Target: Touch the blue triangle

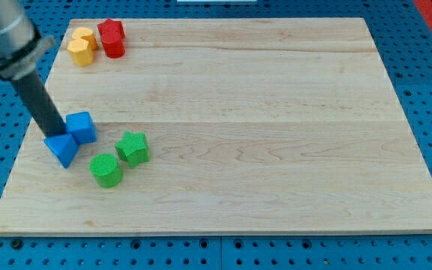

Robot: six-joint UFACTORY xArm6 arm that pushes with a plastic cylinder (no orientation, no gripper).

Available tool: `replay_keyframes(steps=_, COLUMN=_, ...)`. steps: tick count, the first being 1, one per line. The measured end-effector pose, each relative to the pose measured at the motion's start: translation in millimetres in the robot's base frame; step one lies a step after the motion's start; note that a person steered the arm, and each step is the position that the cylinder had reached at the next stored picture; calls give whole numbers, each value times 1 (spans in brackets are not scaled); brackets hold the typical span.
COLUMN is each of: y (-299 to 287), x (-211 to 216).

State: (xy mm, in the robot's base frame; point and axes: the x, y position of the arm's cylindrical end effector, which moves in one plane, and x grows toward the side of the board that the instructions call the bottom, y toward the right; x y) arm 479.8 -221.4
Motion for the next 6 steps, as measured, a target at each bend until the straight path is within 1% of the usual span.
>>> replay_keyframes(steps=1, y=20, x=12)
replay_keyframes(steps=2, y=-24, x=3)
replay_keyframes(steps=3, y=-39, x=25)
replay_keyframes(steps=4, y=-27, x=59)
replay_keyframes(steps=5, y=-6, x=47)
replay_keyframes(steps=6, y=2, x=33)
